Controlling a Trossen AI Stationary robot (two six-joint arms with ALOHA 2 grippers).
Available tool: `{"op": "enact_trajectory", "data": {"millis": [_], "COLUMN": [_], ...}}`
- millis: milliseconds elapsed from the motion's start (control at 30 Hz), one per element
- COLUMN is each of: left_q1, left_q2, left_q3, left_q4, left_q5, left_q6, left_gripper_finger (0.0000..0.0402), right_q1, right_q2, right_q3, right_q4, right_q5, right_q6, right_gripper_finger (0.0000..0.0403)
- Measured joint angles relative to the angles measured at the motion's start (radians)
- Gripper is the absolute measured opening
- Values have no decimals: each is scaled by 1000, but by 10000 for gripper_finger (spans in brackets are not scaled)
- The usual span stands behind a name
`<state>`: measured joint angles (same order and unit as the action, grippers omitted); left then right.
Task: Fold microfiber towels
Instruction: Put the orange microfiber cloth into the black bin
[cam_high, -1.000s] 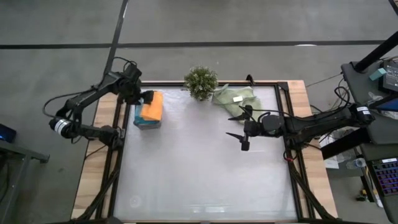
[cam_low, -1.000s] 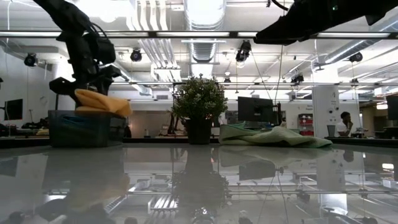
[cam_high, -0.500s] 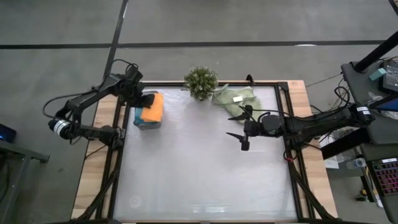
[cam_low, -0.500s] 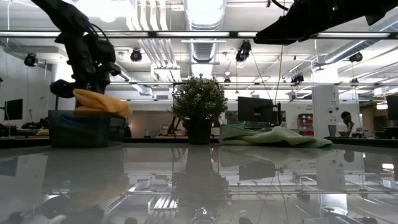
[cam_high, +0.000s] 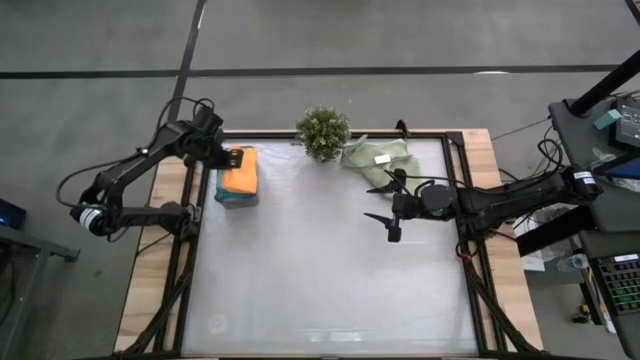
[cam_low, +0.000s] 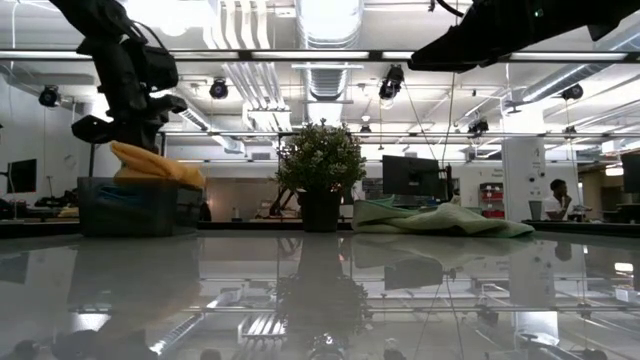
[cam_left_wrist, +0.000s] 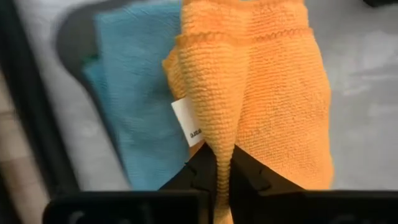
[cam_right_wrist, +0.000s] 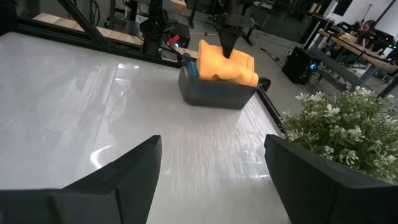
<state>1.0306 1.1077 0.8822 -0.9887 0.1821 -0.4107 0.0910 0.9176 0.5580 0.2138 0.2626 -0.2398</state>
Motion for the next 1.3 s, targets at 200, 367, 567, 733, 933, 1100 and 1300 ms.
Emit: {"op": "enact_trajectory", "data": {"millis": [200, 367, 567, 733, 933, 1100, 1300], "left_q1": [1, 1, 0, 2, 1, -37, -197], "left_q2": [-13, -10, 1, 3, -9, -50, -137], "left_q3": [0, -2, -8, 7, 105, 155, 81], "left_q4": [1, 1, 1, -16, -59, -50, -18], "left_q5": [-54, -111, -101, -134, -158, -161, -157], "left_q6": [5, 8, 6, 8, 85, 197, 184], "left_gripper_finger": [3, 4, 37, 109, 172, 172, 105], "right_q1": [0, 0, 0, 0, 0, 0, 0], "right_q2": [0, 0, 0, 0, 0, 0, 0], "right_q3": [0, 0, 0, 0, 0, 0, 0], "right_q4": [0, 0, 0, 0, 0, 0, 0], "right_q5": [0, 0, 0, 0, 0, 0, 0], "right_q6": [0, 0, 0, 0, 4, 3, 4], "right_gripper_finger": [274, 274, 274, 274, 274, 274, 274]}}
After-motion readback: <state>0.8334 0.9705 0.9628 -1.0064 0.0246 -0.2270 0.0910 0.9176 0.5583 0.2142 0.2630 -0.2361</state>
